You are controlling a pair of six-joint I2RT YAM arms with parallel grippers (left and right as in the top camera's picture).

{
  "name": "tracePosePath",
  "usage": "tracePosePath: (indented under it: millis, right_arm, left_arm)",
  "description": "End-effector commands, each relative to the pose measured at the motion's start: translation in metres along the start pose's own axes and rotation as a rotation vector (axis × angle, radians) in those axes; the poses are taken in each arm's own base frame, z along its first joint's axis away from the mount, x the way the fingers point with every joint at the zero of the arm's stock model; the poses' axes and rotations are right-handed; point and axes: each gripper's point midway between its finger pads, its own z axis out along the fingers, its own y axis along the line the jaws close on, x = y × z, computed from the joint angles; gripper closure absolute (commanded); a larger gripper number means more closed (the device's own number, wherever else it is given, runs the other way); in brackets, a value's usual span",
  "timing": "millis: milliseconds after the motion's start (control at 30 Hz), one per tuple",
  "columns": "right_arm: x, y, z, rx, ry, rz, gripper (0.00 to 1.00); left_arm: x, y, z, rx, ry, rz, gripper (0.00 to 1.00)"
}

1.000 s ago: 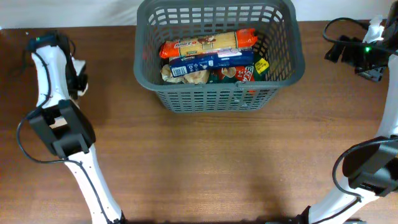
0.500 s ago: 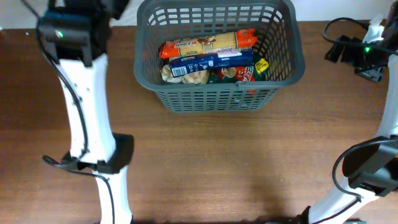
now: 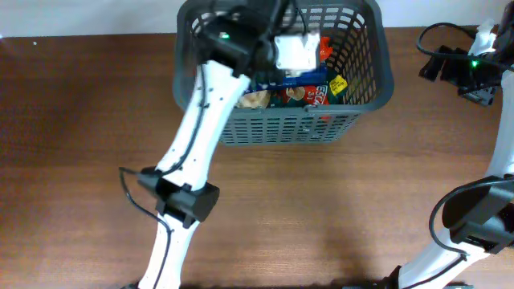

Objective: Pack container
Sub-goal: 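Drop the clear beige pouch into the basket, withdraw left arm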

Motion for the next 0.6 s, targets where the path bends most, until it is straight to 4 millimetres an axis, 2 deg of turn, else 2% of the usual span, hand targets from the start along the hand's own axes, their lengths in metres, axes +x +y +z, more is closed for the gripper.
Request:
tracePosePath:
  millis: [0,33,133,167,200,267,333,400,567]
  right_arm:
    - [0.001,0.001,0.004,-0.011,0.01,0.006,0.01]
    - [0.001,0.001,0.004,-0.011,0.01,0.006,0.01]
    - [0.001,0.001,0.004,-0.011,0.01,0.006,0.01]
    - [0.001,0.001,0.004,-0.011,0.01,0.006,0.01]
    - [0.001,0.001,0.004,-0.011,0.01,0.006,0.01]
    - [0.001,0.001,0.004,-0.011,0.01,0.006,0.01]
    - [0.001,0.001,0.004,-0.011,0.01,0.006,0.01]
    - [0.001,0.001,0.004,-0.011,0.01,0.006,0.01]
    - [0.001,0.001,0.004,-0.011,0.01,0.006,0.01]
  left_arm:
    - [-0.004,-0.03,0.029,0.127,-0.01,-0.006,0.94]
    - [-0.004,-0.036,0.033,0.154,-0.017,-0.008,0.84]
    - [-0.002,-0.046,0.041,0.196,-0.005,-0.09,0.42]
    - [-0.002,-0.045,0.041,0.193,0.001,-0.139,0.13]
    - [-0.002,-0.041,0.036,0.175,0.011,-0.2,0.01]
    - [0.004,-0.028,0.024,0.106,0.046,-0.348,0.01]
    - [0.015,-0.012,0.001,0.017,0.085,-0.47,0.01]
    - [0.023,0.002,-0.034,-0.066,0.088,-0.56,0.01]
    - [0.031,0.036,-0.124,-0.243,-0.063,-0.756,0.01]
